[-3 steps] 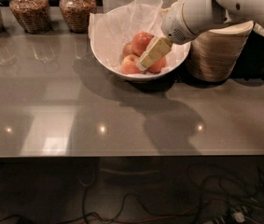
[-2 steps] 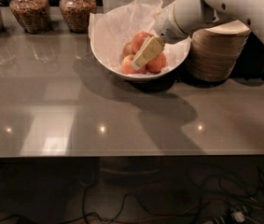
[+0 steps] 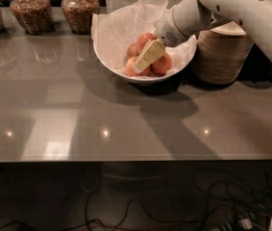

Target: Pick apple from white bowl

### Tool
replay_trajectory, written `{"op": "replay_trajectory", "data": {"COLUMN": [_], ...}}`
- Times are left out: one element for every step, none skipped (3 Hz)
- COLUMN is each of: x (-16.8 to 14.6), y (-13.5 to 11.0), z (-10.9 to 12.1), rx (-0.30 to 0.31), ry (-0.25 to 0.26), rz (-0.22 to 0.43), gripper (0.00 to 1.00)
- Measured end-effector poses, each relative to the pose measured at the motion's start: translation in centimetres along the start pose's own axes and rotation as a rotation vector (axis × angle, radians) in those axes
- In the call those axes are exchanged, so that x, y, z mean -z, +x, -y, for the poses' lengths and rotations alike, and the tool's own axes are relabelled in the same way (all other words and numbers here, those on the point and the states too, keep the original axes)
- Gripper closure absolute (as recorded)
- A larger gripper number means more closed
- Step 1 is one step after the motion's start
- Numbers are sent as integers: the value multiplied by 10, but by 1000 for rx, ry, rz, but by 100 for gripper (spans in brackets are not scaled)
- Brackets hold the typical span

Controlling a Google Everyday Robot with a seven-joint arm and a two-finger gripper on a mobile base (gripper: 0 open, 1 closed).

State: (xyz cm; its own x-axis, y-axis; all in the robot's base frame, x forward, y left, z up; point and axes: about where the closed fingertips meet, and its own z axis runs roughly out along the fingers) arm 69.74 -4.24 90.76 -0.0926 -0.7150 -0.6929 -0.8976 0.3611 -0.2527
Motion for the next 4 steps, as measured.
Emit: {"op": "replay_trajectory", "data": {"x": [-4, -4, -2, 9], "y": [4, 6, 6, 1], "z": [0, -1, -1, 1], "rx": [-4, -4, -2, 18], "ry": [-13, -20, -28, -26], "rz": [-17, -24, -32, -44], "gripper": [23, 46, 69, 92]}}
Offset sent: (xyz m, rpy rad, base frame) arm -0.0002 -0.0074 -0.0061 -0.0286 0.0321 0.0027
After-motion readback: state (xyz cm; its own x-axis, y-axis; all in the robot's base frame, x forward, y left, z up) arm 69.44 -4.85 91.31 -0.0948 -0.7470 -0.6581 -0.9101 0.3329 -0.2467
